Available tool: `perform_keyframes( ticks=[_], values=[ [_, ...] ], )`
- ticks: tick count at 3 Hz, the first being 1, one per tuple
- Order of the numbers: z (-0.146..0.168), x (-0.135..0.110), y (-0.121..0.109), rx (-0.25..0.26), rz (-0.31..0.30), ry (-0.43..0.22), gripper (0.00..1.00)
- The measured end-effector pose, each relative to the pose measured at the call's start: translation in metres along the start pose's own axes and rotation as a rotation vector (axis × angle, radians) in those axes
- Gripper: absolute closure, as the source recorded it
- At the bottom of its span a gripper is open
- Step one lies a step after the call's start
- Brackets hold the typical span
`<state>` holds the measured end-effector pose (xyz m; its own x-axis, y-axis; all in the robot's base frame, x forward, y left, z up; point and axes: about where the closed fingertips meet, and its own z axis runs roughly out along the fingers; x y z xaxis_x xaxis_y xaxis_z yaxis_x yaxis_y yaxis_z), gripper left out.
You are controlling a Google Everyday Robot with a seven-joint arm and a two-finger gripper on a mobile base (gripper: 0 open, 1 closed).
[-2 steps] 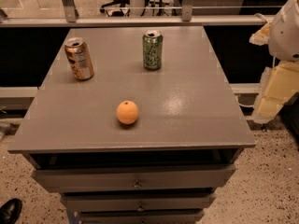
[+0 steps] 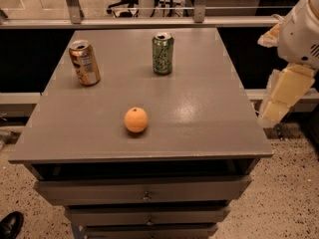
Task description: Pick orange can
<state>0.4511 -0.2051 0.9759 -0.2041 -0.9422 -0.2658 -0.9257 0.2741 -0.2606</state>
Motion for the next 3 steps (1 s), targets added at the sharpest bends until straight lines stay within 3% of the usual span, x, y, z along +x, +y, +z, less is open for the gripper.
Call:
perform_keyframes(
  ticks=[1, 3],
  values=[
    [0.025, -0.032, -0.015, -0.004, -0.017, -0.09, 0.0],
    [0.075, -0.138, -0.037, 0.001, -0.066, -0.302, 0.0]
  ],
)
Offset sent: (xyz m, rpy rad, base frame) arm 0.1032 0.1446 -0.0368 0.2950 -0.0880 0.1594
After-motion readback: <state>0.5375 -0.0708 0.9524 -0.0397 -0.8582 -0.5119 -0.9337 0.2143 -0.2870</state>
